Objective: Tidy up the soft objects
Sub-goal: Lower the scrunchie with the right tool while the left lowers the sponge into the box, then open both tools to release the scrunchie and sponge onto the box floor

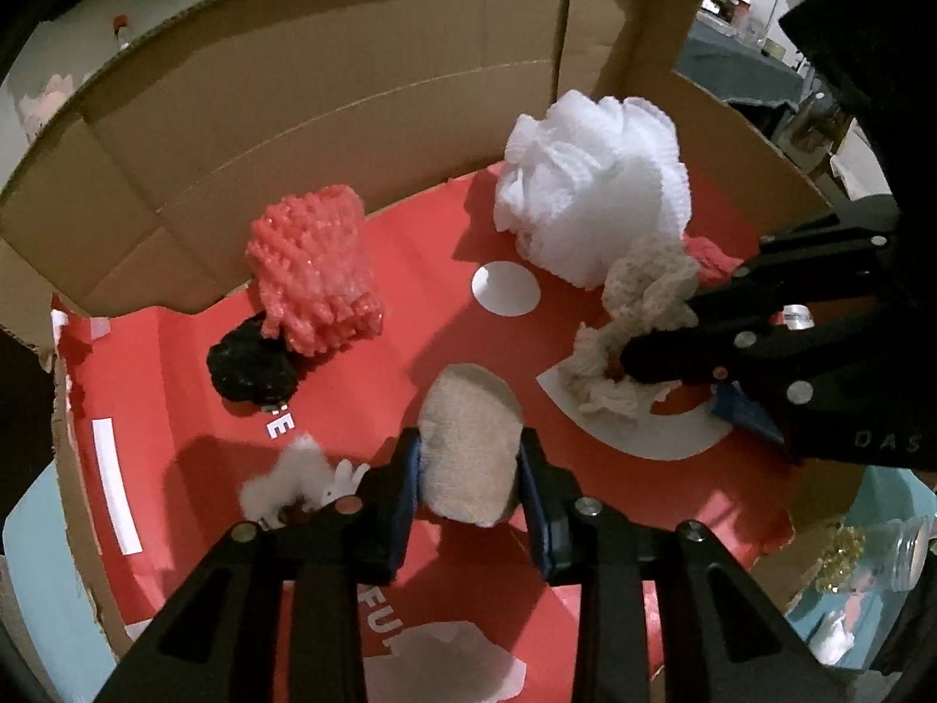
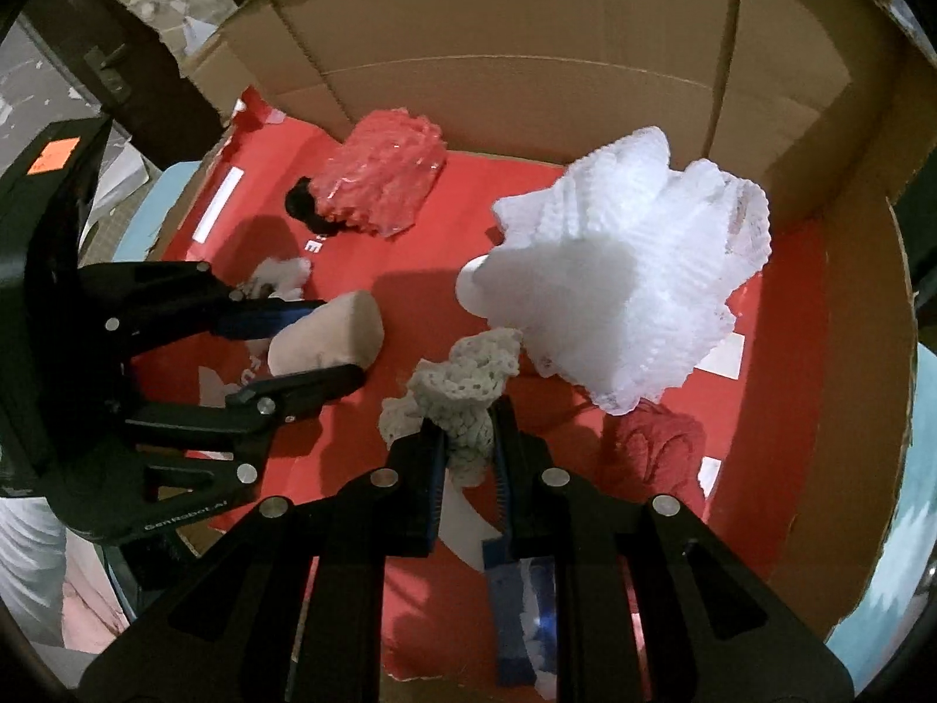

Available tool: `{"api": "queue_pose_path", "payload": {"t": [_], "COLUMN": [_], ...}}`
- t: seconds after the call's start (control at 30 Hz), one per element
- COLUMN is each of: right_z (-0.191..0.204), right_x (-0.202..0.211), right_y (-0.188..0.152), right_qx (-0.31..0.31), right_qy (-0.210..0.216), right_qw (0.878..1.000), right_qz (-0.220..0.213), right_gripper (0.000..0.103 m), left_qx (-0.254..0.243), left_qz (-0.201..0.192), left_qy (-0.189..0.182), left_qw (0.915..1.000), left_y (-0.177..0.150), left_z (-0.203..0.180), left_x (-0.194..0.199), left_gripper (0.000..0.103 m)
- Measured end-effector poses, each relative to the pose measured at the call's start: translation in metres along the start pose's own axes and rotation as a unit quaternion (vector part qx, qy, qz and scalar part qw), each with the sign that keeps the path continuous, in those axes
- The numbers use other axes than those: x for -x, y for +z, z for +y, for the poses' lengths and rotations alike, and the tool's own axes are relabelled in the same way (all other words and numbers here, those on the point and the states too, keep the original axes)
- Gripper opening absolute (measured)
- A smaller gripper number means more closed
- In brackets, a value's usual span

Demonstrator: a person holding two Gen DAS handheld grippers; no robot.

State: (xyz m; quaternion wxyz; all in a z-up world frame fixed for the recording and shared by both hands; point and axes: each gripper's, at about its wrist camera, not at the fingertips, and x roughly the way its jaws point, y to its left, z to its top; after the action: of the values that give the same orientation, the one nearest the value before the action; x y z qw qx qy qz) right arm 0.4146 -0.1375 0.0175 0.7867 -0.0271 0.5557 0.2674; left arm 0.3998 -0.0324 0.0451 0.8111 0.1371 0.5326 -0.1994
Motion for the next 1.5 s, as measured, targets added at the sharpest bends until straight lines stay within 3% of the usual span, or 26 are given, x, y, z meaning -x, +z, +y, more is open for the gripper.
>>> {"api": "queue_pose_path", "payload": {"t": [0.3,0.63,0.97,1.07,1.13,1.17,1.5], "right_z": [-0.006,0.000,0.001,0.002,0.002,0.002,0.017], "right_x": [-0.001,-0.003,-0.004,-0.003,-0.001,0.001,0.045], "right_y": [0.001,0.003,0.004,0.004,0.004,0.004,-0.005], "right_qx": [-0.011,-0.005,-0.002,-0.002,-0.005,-0.006,0.002], "right_qy": [-0.008,-0.017,-0.026,-0.029,-0.034,-0.034,-0.048], "right_qw": [1.000,1.000,1.000,1.000,0.999,0.999,0.997], "right_qz": [0.008,0.005,0.000,-0.004,-0.010,-0.018,-0.062], "right_gripper": [0.016,0.017,0.017,0.026,0.048,0.068,0.071], "left_qx": [-0.005,-0.005,-0.006,-0.006,-0.005,-0.005,0.009], "left_qz": [0.003,0.000,-0.013,-0.020,-0.025,-0.028,-0.082], "left_qy": [0.005,0.009,0.005,0.006,0.006,0.006,0.010], "left_qw": [1.0000,0.9999,0.9999,0.9998,0.9997,0.9996,0.9965], "left_y": [0.004,0.009,0.002,0.001,-0.001,-0.002,-0.018], "left_z": [-0.003,-0.017,-0.002,-0.003,-0.001,-0.001,0.006], "left_x": [-0.002,-0.013,-0.006,0.002,0.006,0.010,0.060], "left_gripper": [0.046,0.051,0.060,0.063,0.063,0.064,0.079]}}
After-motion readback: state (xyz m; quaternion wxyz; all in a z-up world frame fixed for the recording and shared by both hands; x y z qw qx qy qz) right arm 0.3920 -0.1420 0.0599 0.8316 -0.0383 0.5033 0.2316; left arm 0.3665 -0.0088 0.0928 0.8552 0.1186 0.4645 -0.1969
